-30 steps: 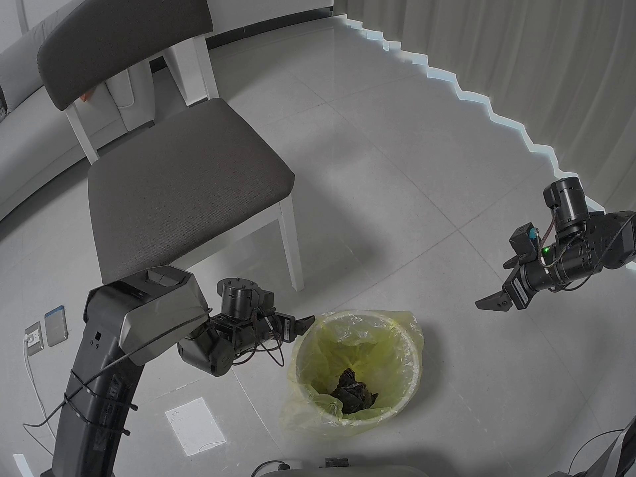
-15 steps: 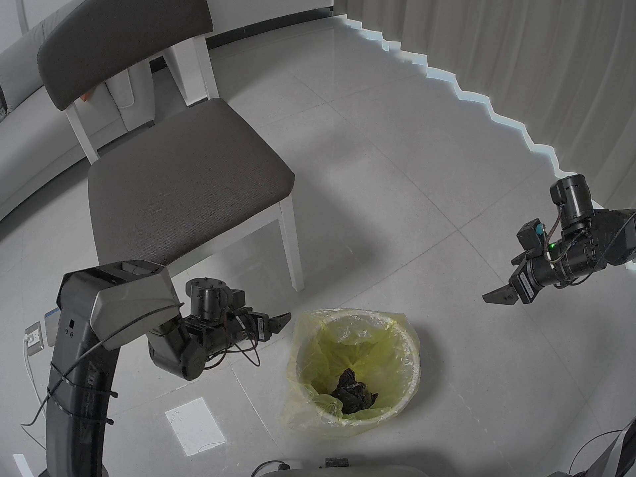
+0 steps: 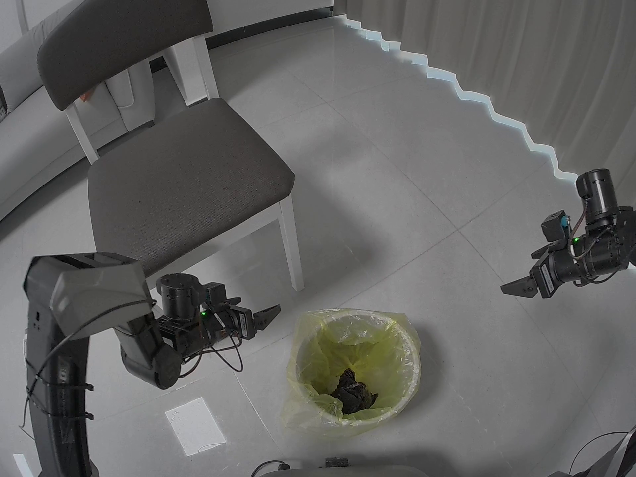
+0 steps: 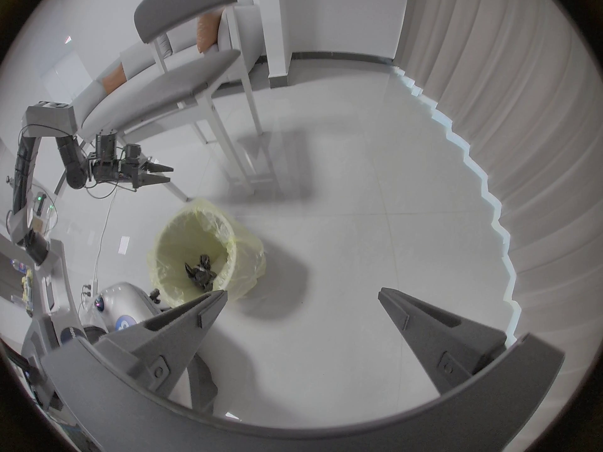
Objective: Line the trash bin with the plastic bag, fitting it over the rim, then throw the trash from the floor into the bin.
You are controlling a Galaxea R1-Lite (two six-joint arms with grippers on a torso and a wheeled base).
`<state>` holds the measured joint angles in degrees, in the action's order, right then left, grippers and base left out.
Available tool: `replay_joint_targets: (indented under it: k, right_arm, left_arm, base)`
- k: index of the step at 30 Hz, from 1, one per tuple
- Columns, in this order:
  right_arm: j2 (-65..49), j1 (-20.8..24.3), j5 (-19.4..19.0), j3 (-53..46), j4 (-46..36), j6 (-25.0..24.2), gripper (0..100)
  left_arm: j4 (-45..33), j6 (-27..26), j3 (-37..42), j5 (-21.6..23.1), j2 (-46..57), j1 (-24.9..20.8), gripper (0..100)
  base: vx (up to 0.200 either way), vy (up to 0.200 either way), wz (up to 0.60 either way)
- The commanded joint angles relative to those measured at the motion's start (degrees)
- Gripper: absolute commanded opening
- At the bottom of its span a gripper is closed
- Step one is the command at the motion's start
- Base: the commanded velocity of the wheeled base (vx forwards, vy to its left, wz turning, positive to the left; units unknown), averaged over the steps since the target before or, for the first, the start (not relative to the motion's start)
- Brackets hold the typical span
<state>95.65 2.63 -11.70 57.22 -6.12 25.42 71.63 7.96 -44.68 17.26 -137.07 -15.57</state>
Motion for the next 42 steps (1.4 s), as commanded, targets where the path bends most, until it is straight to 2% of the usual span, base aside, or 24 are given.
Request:
replay_joint_targets:
  k: [1,4,6,7,8,13,17,20,23,26,27,28,29,31,34,36,38,40,41,42]
  right_arm:
    - [-19.3,0.7,0.5,-6.5,0.9,-5.9,100]
    - [-28.1,1.3,1.2,-9.8,2.4,-9.6,100]
    - [-38.1,1.3,1.4,-14.1,3.5,-13.2,100]
    - [-39.3,1.3,1.4,-14.6,3.5,-13.6,100]
    - [-45.5,1.0,1.4,-17.3,3.5,-15.0,100]
    - [-66.1,-0.6,1.2,-26.3,2.8,-18.6,100]
    - [-79.1,-2.3,0.0,-31.4,2.3,-20.5,100]
    - [-87.7,-2.8,-3.1,-34.7,0.8,-23.6,100]
    - [-94.6,-3.0,-5.5,-36.7,-1.5,-26.2,100]
    - [-95.6,-2.8,-4.3,-38.2,-1.6,-27.4,100]
    - [-95.6,-2.8,-4.3,-38.2,-1.6,-27.4,100]
    - [-95.6,-2.7,-3.7,-38.8,-1.6,-28.6,100]
    - [-95.6,-2.7,-3.7,-40.0,-1.4,-28.1,100]
    - [-95.6,-2.7,-3.6,-43.1,-0.7,-25.7,100]
    - [-95.6,-2.7,-0.3,-49.5,3.7,-21.8,100]
    - [-95.6,-2.7,5.1,-56.5,11.0,-21.8,100]
    - [-95.6,-2.7,9.4,-57.2,10.8,-22.7,100]
    - [-95.6,-2.7,12.7,-57.2,10.4,-25.4,100]
    - [-95.6,-2.7,14.2,-57.2,10.7,-26.1,100]
    - [-95.6,-2.7,15.5,-57.2,10.7,-26.5,100]
  left_arm:
    - [5.3,0.3,18.2,5.5,27.6,-3.2,100]
    - [6.9,0.3,24.5,5.5,37.7,-6.5,100]
    - [5.6,0.4,29.2,5.2,48.4,-9.1,100]
    - [5.4,0.3,29.6,5.2,49.4,-9.2,100]
    - [3.5,0.3,31.4,4.4,54.4,-9.3,100]
    - [-0.5,0.2,34.8,-1.8,69.8,-8.8,100]
    - [-6.0,0.2,38.4,-3.9,84.2,-8.3,100]
    - [-14.1,0.3,42.3,-3.4,96.6,-3.5,100]
    - [-24.8,0.2,44.7,-3.2,111.0,-1.3,100]
    - [-36.0,0.5,44.7,-3.0,122.7,4.6,100]
    - [-36.0,0.5,44.7,-3.0,122.7,4.6,100]
    - [-43.0,1.2,44.7,-2.2,129.2,8.4,100]
    - [-46.1,1.6,44.7,-1.6,131.9,9.9,100]
    - [-48.6,1.0,44.7,-3.1,131.8,10.5,100]
    - [-49.0,1.1,44.7,-6.9,131.7,10.8,100]
    - [-52.3,0.4,44.7,-9.4,131.8,10.8,100]
    - [-58.2,-3.1,44.7,-16.6,131.7,10.8,100]
    - [-64.9,-6.3,44.7,-26.6,131.7,10.8,100]
    - [-67.4,-7.0,44.7,-30.0,131.7,10.7,100]
    - [-68.4,-6.7,44.7,-31.4,131.7,10.7,100]
  base:
    - [0.0,0.0,0.0]
    - [0.0,0.0,0.0]
    - [0.0,0.0,0.0]
    - [0.0,0.0,0.0]
    - [0.0,0.0,0.0]
    - [0.0,0.0,0.0]
    - [0.0,0.0,0.0]
    - [0.0,0.0,0.0]
    - [0.0,0.0,0.0]
    - [0.0,0.0,0.0]
    - [0.0,0.0,0.0]
    - [0.0,0.0,0.0]
    - [0.0,0.0,0.0]
    - [0.0,0.0,0.0]
    - [0.0,0.0,0.0]
    - [0.0,0.0,0.0]
    - [0.0,0.0,0.0]
    - [0.0,0.0,0.0]
    - [0.0,0.0,0.0]
    - [0.0,0.0,0.0]
